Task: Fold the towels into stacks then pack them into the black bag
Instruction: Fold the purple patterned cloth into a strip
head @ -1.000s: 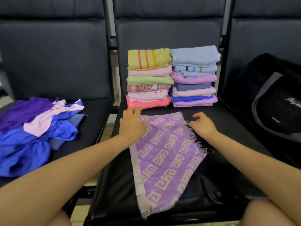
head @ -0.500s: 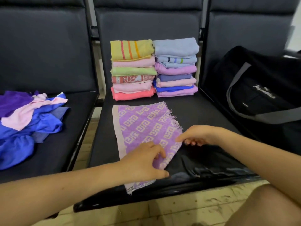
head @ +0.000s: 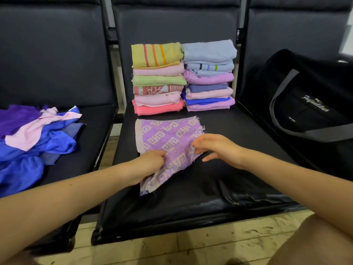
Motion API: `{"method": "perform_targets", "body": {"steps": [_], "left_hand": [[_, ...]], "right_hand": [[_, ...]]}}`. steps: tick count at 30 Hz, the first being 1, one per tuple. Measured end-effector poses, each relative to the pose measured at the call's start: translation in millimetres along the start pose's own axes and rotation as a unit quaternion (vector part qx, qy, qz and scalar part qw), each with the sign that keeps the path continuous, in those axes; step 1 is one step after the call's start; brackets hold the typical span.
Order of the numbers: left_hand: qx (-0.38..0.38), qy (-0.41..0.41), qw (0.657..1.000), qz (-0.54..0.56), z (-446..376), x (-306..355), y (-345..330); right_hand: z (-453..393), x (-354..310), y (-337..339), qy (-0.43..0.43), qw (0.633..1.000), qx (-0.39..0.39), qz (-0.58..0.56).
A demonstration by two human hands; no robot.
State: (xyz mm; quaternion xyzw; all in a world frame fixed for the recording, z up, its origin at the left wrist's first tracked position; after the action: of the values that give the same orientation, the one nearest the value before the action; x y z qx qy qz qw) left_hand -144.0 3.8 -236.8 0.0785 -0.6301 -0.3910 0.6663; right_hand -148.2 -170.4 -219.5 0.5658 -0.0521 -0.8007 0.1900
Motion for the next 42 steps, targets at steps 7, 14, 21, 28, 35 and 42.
{"method": "perform_targets", "body": {"steps": [7, 14, 21, 28, 35, 42], "left_hand": [[0.017, 0.030, 0.999, -0.009, -5.9, -8.1, 13.3], [0.032, 0.023, 0.998, 0.047, -0.2, -5.5, 12.9], [0.003, -0.060, 0.991, -0.121, 5.1, 2.7, 24.3], [0.038, -0.183, 0.963, -0.196, 17.4, 34.3, 45.1], [-0.015, -0.091, 0.994, 0.058, 12.7, 15.3, 37.1], [0.069, -0.122, 0.987, -0.085, -3.5, 26.9, 54.2]], "right_hand": [[-13.1, 9.7, -32.2, 0.099, 0.913, 0.048, 0.393], [0.7, -41.5, -79.4, 0.324, 0.796, 0.146, 0.490], [5.6, -50.0, -46.4, 0.315, 0.839, 0.083, 0.436], [16.2, -29.3, 34.2, 0.095, 0.989, 0.073, -0.090], [21.4, 3.4, 26.9, -0.018, 0.994, 0.016, -0.107], [7.7, 22.1, 52.8, -0.069, 0.988, 0.124, 0.055]]}}
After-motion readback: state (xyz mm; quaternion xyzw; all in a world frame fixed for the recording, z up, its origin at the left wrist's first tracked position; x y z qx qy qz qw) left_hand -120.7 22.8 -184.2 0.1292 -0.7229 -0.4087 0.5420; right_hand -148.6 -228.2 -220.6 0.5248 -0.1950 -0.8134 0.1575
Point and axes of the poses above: each hand's wrist, its own z-axis away from the middle knuckle, its own y-axis out of the back of the hand, x = y × z, the point moved 10 cm from there along -z, towards the middle knuckle, and after that the axes turned 8 degrees about -y, right-handed, at the moved point
